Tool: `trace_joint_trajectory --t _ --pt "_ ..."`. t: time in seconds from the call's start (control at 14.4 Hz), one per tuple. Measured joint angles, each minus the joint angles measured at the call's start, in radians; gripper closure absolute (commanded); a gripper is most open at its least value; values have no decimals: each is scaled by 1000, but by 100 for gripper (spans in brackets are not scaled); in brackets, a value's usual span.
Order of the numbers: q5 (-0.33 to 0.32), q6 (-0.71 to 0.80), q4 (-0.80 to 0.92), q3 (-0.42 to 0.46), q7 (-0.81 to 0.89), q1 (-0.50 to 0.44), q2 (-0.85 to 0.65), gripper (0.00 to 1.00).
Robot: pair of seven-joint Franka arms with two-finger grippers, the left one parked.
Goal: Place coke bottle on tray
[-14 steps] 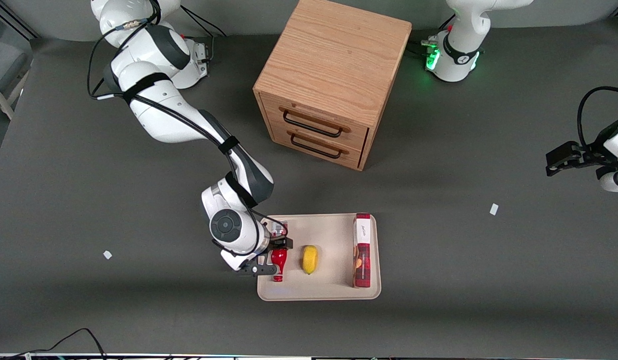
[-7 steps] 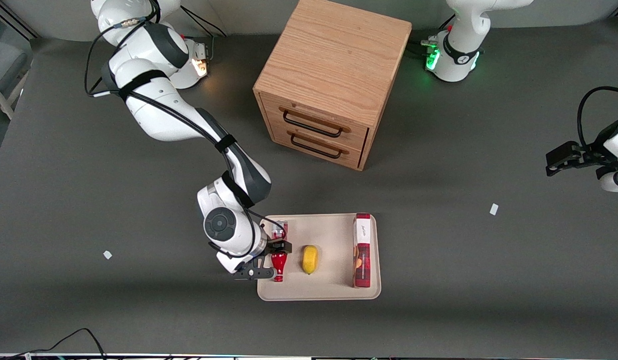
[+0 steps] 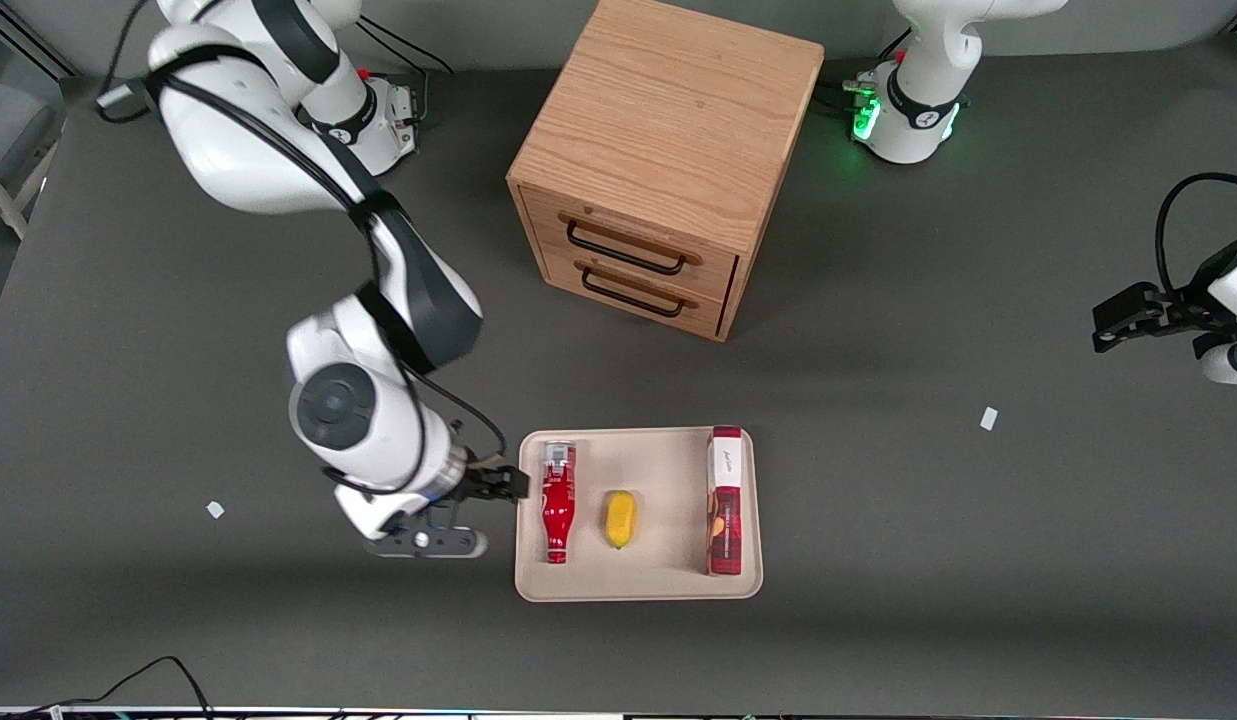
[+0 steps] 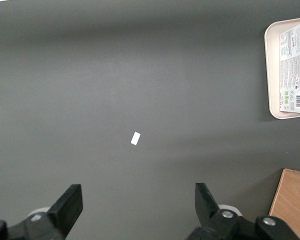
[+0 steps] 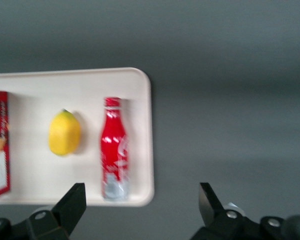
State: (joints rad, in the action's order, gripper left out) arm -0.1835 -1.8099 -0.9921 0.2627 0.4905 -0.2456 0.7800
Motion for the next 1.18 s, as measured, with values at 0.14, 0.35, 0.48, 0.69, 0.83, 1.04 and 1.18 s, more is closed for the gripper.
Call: trace_joint_trajectory --t 0.14,0.35,0.48,0.69,0.83,1.04,1.18 --pt "0 22 -122 -36 -55 11 -126 0" --pt "46 -3 -386 -90 -79 40 -367 0" --pt "102 -7 -554 -142 -115 57 -539 0" --pt "125 6 -742 -239 -154 72 -749 0" --pt "137 50 -802 -295 -175 82 -836 0" --pt "144 111 -823 -340 -213 91 -910 0" --pt "144 114 -824 -344 -215 94 -930 0"
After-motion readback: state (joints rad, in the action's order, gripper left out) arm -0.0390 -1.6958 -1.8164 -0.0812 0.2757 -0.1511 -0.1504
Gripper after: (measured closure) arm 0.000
